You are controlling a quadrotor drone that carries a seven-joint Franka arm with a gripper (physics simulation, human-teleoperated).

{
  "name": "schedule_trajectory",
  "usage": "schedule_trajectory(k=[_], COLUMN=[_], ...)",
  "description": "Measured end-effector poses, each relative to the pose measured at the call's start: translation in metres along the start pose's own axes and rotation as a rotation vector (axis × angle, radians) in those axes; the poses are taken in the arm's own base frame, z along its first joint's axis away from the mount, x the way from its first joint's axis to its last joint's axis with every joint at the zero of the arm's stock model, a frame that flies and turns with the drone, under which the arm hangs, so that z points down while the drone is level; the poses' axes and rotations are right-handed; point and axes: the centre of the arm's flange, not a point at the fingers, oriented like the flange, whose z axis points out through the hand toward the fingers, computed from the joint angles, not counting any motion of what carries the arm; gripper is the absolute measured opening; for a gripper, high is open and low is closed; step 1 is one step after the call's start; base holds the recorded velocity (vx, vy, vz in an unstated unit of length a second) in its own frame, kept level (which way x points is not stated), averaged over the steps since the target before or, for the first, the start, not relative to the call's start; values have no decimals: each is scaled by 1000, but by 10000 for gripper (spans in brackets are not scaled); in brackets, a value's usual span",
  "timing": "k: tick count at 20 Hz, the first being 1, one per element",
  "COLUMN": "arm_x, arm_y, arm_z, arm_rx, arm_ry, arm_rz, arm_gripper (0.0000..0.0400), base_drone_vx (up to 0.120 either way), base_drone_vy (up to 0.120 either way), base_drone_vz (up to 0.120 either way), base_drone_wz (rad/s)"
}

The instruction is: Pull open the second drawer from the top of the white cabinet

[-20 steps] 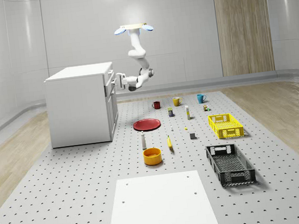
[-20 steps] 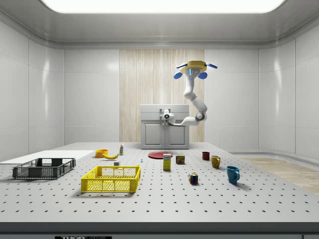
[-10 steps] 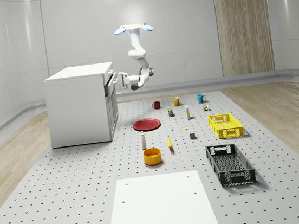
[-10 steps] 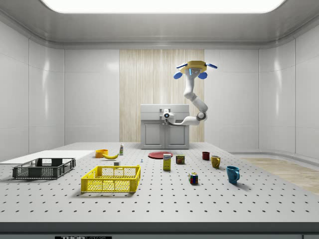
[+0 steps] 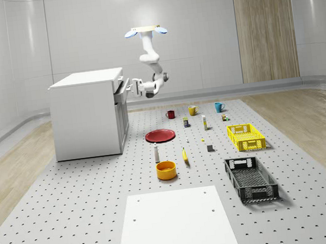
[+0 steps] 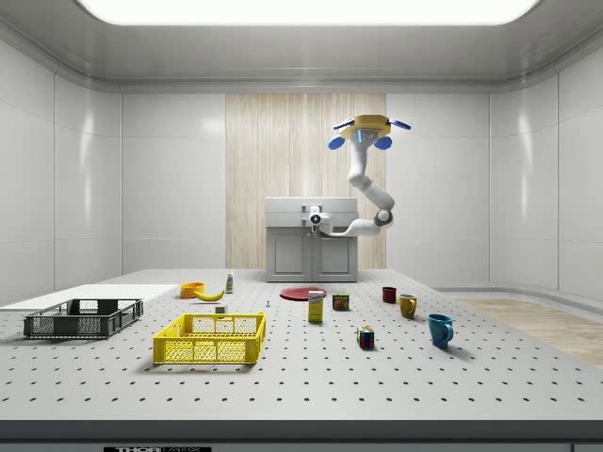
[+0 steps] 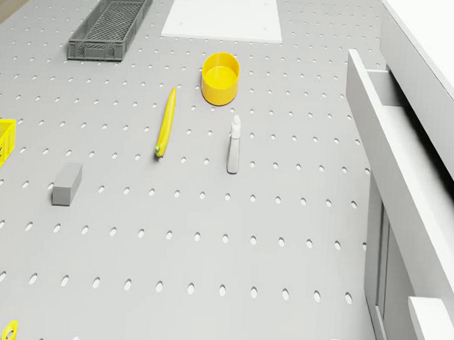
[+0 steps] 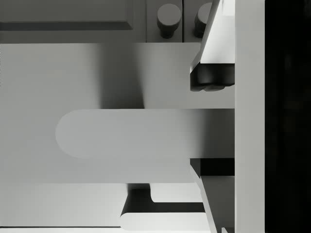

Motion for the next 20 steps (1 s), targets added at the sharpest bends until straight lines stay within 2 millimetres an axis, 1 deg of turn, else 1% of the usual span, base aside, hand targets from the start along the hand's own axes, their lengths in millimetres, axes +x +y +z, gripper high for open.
schedule_trajectory(k=[1, 2, 5, 6, 9, 13, 14, 17, 18, 19, 20], arm_x=[2, 3, 7, 15, 14, 13, 12, 12, 5, 9, 10], arm_y=[1, 2, 3, 6, 6, 6, 5, 6, 3, 6, 6], arm_z=[-5, -8, -19, -21, -33, -47, -51, -64, -69, -73, -76], arm_rx=[-3, 0, 7, 13, 19, 19, 18, 18, 9, 8, 11], arm_ry=[6, 3, -4, -11, -16, -17, -15, -15, -7, -3, -6], arm_rz=[-53, -47, -32, -68, -61, -36, -30, -40, -6, -70, -70], arm_gripper=[198, 187, 165, 151, 124, 130, 139, 138, 199, 175, 159], base_drone_vx=[0, 0, 0, 0, 0, 0, 0, 0, 0, 0, 0], base_drone_vy=[0, 0, 0, 0, 0, 0, 0, 0, 0, 0, 0], base_drone_vz=[0, 0, 0, 0, 0, 0, 0, 0, 0, 0, 0], base_drone_wz=[0, 0, 0, 0, 0, 0, 0, 0, 0, 0, 0])
